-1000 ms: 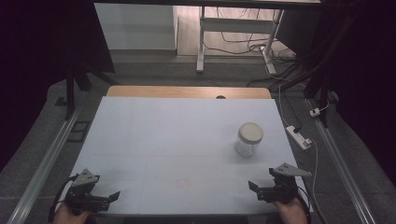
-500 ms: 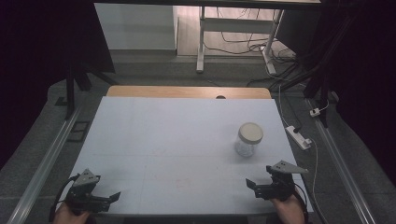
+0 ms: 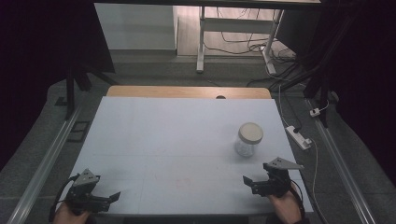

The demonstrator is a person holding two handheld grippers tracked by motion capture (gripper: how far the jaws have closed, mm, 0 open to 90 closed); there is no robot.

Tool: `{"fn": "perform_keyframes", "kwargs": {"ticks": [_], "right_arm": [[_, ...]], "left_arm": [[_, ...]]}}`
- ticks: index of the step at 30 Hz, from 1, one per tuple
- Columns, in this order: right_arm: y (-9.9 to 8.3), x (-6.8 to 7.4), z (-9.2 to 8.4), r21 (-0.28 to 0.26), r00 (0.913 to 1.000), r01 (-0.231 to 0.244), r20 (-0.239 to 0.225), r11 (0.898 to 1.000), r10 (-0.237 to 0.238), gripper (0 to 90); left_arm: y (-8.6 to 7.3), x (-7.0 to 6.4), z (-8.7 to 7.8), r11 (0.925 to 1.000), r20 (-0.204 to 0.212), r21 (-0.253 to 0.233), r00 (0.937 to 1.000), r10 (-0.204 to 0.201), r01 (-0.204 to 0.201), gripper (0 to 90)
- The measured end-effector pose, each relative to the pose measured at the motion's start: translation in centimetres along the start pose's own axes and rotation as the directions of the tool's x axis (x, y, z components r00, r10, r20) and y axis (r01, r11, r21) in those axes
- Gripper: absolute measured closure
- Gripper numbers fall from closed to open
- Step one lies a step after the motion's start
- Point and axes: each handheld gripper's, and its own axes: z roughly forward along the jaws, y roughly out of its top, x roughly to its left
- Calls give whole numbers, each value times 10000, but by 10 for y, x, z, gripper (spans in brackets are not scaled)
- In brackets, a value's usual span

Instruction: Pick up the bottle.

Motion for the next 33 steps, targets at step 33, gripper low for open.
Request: {"fn": "perform_keyframes", "kwargs": {"ticks": [33], "right_arm": [[32,-21,35,-132,9973,5,741,9999,5,0]], "left_arm": [[0,3,0,9993,327,138,9988,-357,352,0]]}}
